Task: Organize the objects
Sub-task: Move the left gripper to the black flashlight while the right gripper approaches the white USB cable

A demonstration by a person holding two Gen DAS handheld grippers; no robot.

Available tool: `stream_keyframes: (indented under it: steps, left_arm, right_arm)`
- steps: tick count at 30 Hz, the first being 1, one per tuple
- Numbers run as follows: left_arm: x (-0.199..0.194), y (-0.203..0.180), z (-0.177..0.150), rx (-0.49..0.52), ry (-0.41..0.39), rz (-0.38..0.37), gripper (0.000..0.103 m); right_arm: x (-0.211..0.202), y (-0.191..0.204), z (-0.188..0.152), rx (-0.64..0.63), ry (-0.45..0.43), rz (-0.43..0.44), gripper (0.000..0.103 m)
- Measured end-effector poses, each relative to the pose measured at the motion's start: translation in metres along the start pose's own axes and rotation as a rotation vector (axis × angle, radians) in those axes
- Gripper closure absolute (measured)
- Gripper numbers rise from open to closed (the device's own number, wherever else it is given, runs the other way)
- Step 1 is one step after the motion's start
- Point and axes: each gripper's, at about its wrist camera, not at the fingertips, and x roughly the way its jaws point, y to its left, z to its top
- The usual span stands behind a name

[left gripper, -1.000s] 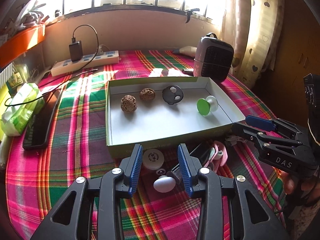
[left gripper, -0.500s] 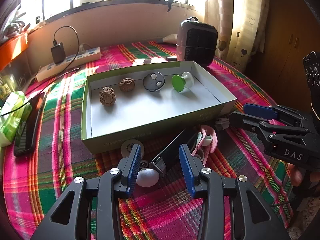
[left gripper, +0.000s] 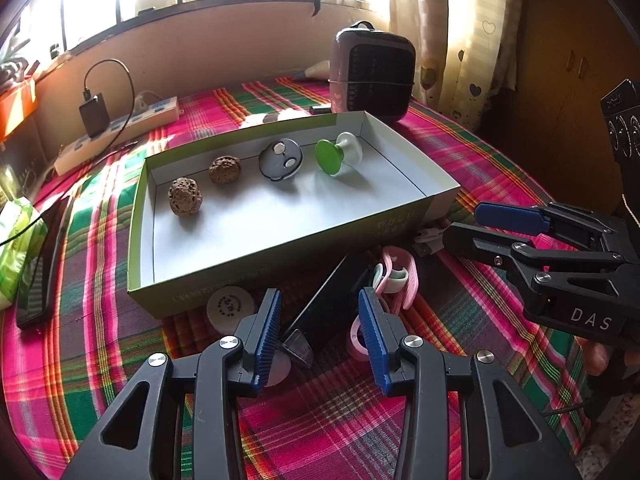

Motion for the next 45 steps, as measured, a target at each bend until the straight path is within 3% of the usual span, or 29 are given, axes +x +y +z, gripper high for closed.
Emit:
stream_keyframes:
  steps: [20, 45]
  left_arm:
    - [0.001, -0.005, -0.001, -0.076, 0.049, -0.107, 0.065]
    - [0.013, 0.013, 0.005, -0.136, 0.063, -0.021, 0.065]
  right_arm:
    - [0.002, -0.024, -0.011, 0.042, 0.028, -0.043, 0.053]
    - [0.013, -0.032, -0.008, -0.019, 0.065, -0.008, 0.053]
